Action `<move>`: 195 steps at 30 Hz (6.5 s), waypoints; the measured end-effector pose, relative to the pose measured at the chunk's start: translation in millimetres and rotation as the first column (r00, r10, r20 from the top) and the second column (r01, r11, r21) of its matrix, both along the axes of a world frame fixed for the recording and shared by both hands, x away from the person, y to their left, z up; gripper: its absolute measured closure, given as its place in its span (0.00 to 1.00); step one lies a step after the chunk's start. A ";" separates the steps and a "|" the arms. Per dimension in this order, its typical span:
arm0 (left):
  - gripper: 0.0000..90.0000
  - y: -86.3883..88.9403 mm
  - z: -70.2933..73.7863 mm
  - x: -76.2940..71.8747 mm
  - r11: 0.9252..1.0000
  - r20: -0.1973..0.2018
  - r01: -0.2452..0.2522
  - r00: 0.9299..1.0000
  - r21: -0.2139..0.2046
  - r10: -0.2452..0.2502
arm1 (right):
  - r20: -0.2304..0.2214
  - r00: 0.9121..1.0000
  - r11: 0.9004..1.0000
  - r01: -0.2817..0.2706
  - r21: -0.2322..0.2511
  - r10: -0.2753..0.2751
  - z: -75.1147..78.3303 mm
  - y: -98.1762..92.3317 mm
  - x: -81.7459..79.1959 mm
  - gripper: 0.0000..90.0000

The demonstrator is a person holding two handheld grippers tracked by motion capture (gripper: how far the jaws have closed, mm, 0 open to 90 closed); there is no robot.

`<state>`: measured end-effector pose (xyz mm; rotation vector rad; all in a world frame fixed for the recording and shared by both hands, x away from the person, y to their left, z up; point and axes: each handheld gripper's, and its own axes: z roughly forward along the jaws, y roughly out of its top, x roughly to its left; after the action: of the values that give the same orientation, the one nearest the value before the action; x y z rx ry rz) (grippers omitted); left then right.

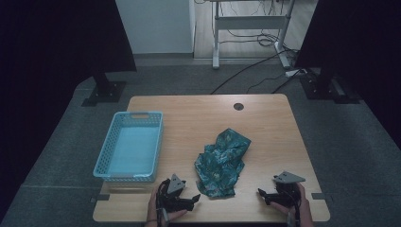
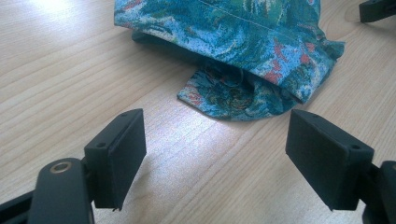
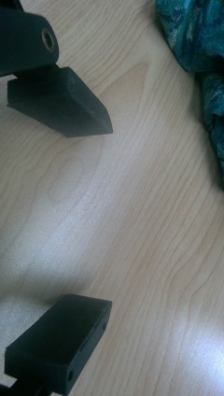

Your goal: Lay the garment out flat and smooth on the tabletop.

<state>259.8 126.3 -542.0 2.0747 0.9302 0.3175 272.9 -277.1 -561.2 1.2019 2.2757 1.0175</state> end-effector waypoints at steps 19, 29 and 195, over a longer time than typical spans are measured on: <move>0.23 5.9 -3.9 0.6 1.000 -0.007 0.000 1.000 0.020 0.000 | 0.060 0.997 0.994 -0.062 0.092 0.056 16.5 8.3 -13.9 0.24; 0.23 4.0 -5.1 1.3 1.000 -0.013 0.009 1.000 0.018 -0.009 | 0.089 0.983 0.979 -0.172 0.107 0.163 29.2 41.7 -23.1 0.25; 0.30 -7.1 -7.9 3.4 0.998 0.007 0.005 1.000 0.068 -0.006 | 0.321 0.909 0.947 -0.308 0.088 0.266 128.0 55.8 -29.6 0.97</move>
<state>263.2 119.2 -550.0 2.1365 0.9206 0.3578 243.3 -221.3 -433.3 0.7009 2.1992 1.3827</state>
